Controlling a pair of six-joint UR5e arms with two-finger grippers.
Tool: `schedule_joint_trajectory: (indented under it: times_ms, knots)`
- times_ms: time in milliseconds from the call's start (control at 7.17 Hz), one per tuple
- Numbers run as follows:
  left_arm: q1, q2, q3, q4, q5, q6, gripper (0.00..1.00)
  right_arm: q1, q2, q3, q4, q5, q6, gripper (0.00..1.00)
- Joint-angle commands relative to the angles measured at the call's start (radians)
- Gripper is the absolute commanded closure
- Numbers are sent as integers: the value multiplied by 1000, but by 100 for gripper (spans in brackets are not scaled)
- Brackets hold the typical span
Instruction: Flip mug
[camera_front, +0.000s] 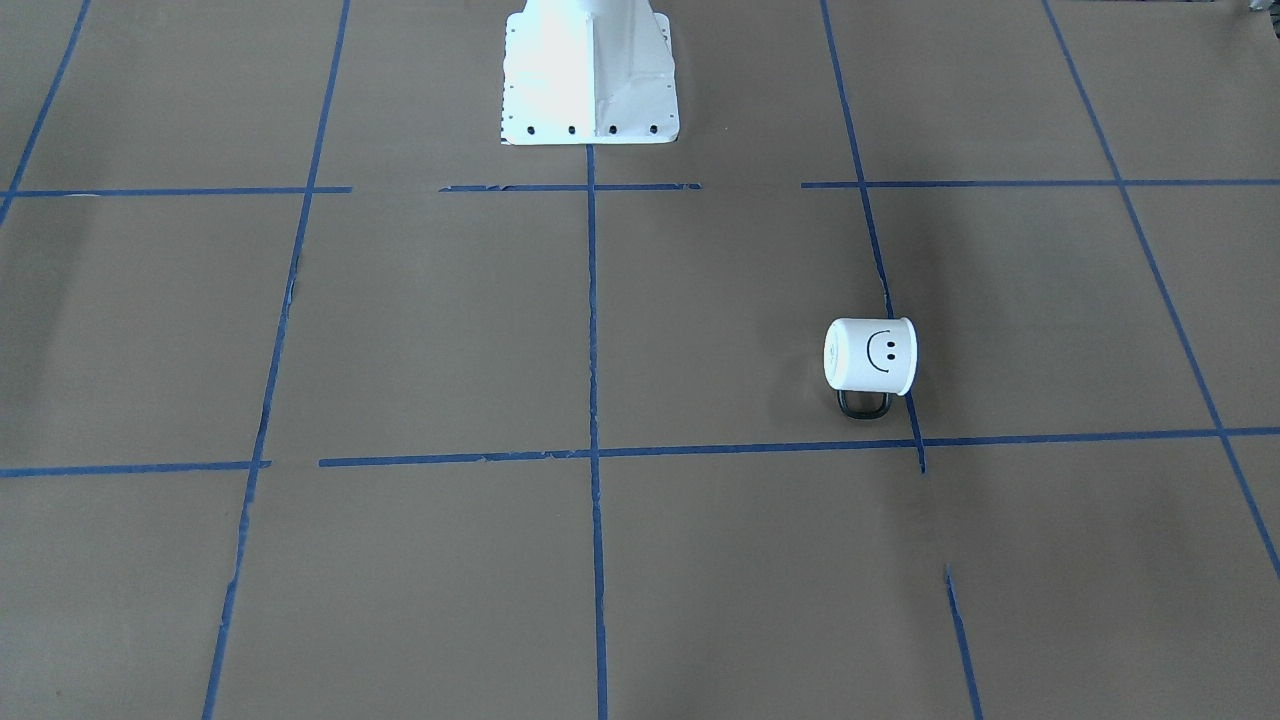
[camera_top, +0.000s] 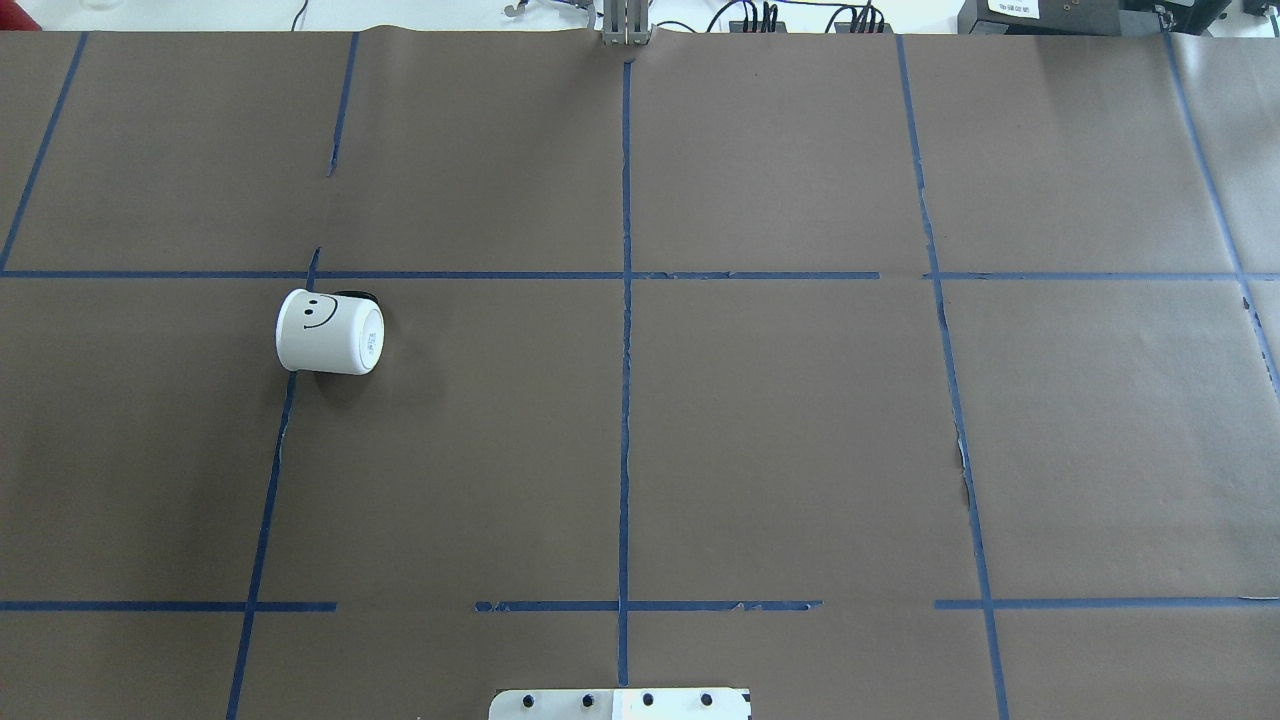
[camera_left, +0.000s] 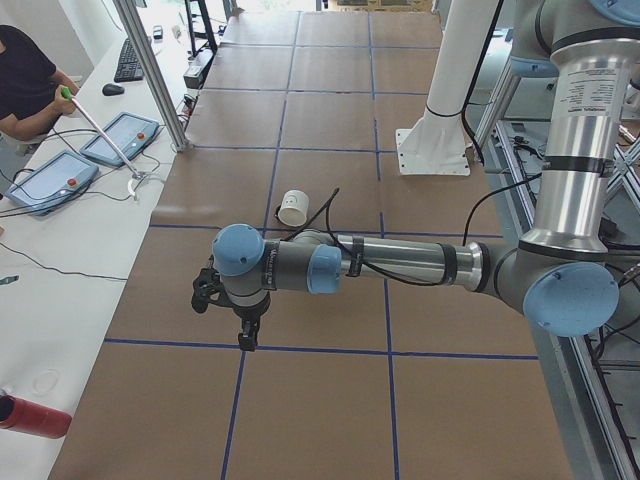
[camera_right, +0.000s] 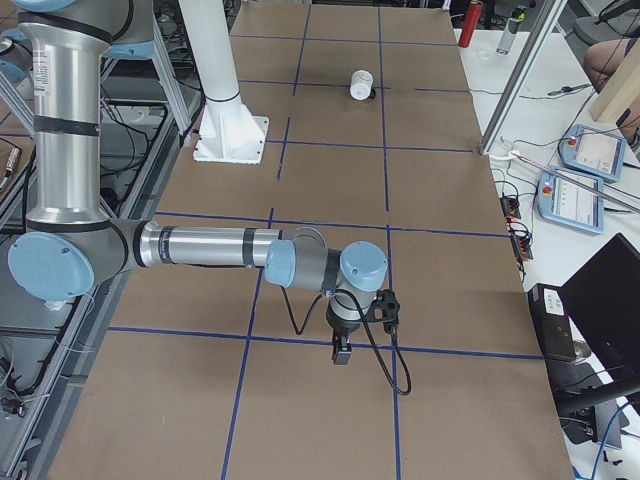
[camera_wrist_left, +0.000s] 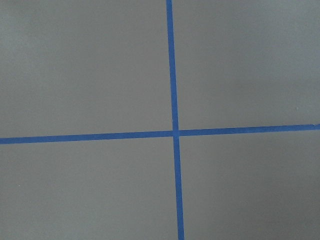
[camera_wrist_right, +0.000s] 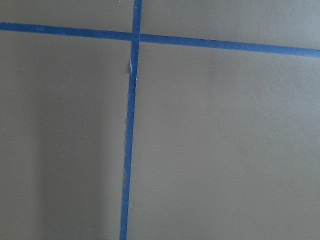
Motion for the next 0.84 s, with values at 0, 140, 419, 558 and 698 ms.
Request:
schedule_joint_trajectory:
  times_ms: [0, 140, 419, 558, 698]
  knots:
    - [1, -3, 1, 13, -6, -3, 0, 0, 0, 0, 0, 0, 0, 0]
    - [3, -3, 9, 13, -3, -6, 0, 0, 0, 0, 0, 0, 0, 0]
    - [1, 8, -13, 7, -12, -14, 0, 0, 0, 0, 0, 0, 0, 0]
    - [-2, 17, -34, 5, -18, -11, 0, 0, 0, 0, 0, 0, 0, 0]
    - [0, 49, -54, -1, -51, -9, 0, 0, 0, 0, 0, 0, 0, 0]
